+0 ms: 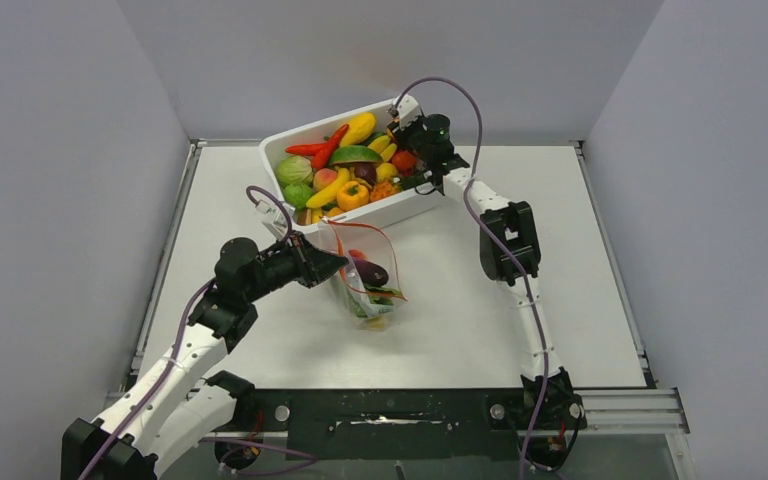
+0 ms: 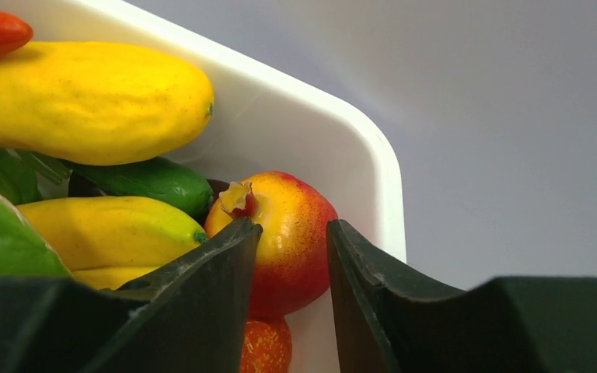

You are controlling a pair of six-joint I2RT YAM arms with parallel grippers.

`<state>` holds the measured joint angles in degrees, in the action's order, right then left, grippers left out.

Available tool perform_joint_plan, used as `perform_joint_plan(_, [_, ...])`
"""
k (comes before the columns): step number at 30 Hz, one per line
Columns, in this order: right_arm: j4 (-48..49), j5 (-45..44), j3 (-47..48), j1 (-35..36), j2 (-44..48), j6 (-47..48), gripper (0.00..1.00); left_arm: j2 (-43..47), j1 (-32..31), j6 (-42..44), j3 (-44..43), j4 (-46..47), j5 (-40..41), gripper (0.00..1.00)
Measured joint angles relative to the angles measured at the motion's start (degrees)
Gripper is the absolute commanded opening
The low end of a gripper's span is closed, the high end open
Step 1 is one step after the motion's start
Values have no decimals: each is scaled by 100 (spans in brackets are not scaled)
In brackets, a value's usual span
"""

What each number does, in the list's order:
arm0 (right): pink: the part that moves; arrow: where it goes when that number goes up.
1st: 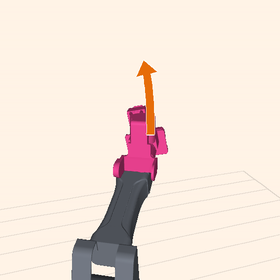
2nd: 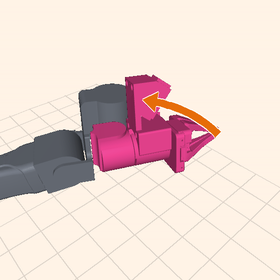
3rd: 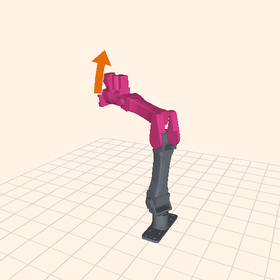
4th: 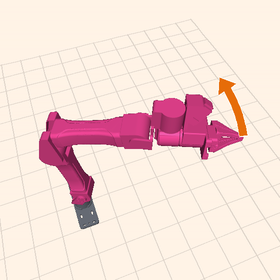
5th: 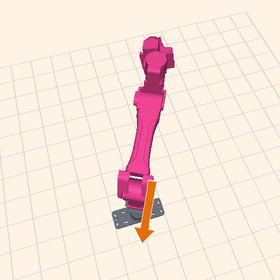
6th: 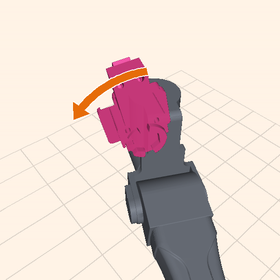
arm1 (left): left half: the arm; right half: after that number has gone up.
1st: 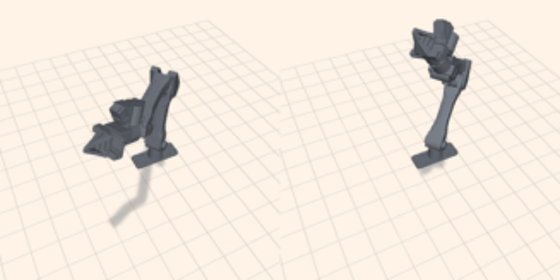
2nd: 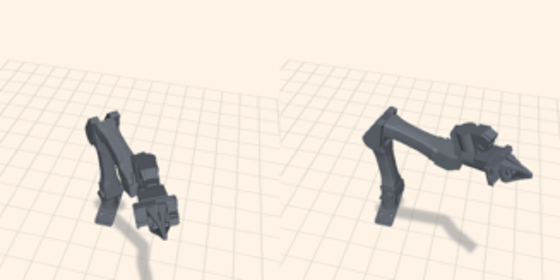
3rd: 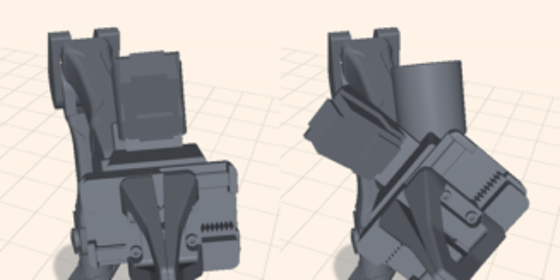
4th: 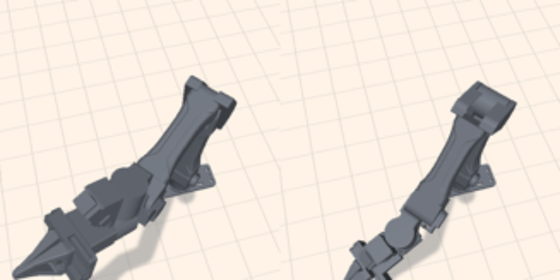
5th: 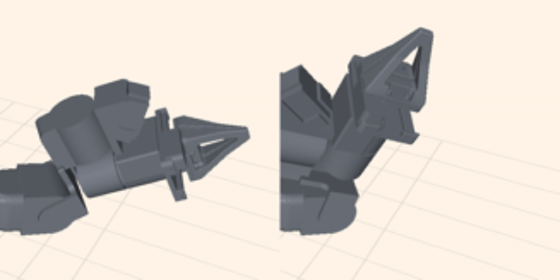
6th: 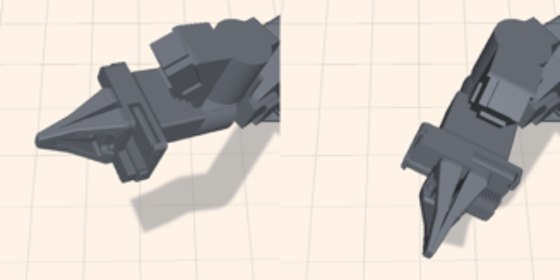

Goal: Place the food in the zip-top bag and seal the zipper
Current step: Pick up the fake fruit from the bin.

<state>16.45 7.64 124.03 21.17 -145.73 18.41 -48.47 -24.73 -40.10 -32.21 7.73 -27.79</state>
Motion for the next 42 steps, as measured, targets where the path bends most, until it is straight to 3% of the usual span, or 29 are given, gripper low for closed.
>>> perform_joint_plan(10, [17,144,-13,184,-15,686,46,9,0,-9,0,-2,15,0])
perform_joint_plan(20, [114,9,671,260,-564,953,46,-74,0,35,0,0,9,0])
perform_joint_plan(28, [369,-278,813,247,-763,1069,20,-232,2,83,0,-2,-35,0])
perform_joint_plan(37, [525,-448,774,249,-754,918,9,-223,2,114,0,37,-57,0])
perform_joint_plan(42, [844,-470,114,247,-417,723,5,-221,0,74,0,44,-55,0])
